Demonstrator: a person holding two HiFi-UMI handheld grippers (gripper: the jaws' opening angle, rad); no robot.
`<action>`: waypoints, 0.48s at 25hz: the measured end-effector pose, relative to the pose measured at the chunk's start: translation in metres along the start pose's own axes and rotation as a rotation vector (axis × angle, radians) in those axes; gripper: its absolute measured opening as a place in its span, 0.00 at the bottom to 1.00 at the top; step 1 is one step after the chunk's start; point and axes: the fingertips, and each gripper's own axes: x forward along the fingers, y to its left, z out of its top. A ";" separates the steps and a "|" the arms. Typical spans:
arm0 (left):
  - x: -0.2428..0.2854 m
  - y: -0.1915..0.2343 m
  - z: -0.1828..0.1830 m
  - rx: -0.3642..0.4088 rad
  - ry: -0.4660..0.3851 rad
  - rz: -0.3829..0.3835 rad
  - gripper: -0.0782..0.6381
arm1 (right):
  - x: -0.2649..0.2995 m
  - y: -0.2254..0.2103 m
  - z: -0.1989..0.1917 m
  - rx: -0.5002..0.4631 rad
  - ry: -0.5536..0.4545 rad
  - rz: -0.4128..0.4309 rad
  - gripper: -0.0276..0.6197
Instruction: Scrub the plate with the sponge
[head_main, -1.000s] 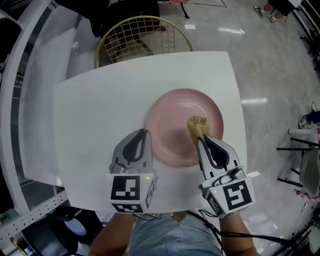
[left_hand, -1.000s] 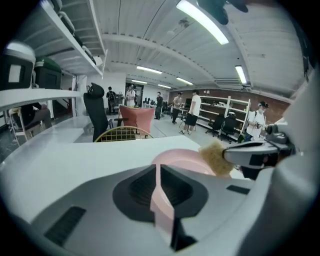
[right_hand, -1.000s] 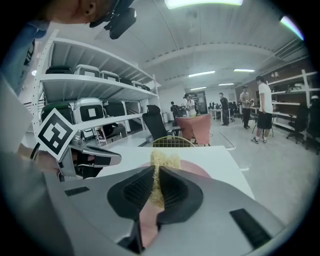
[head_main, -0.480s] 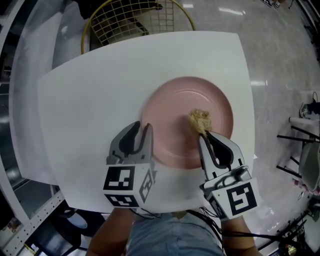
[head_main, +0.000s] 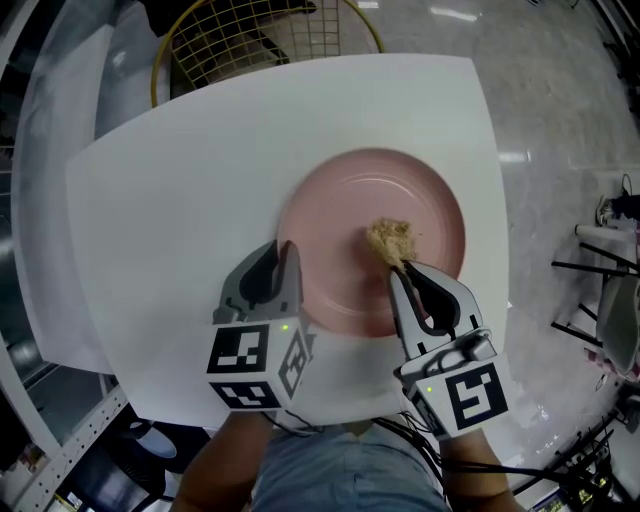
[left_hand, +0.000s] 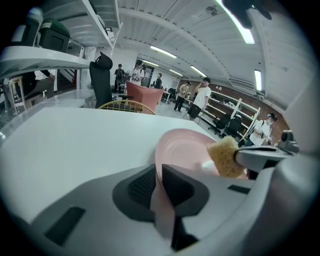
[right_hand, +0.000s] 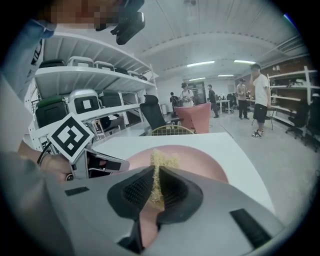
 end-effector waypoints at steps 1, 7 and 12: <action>0.000 0.000 0.001 -0.007 -0.002 0.003 0.17 | 0.000 0.000 0.000 0.000 0.002 -0.001 0.10; -0.012 -0.005 0.017 -0.009 -0.056 0.009 0.15 | 0.000 -0.001 -0.004 0.000 0.022 -0.002 0.10; -0.026 -0.019 0.030 0.035 -0.086 -0.008 0.14 | -0.002 0.002 0.003 0.008 0.018 0.011 0.10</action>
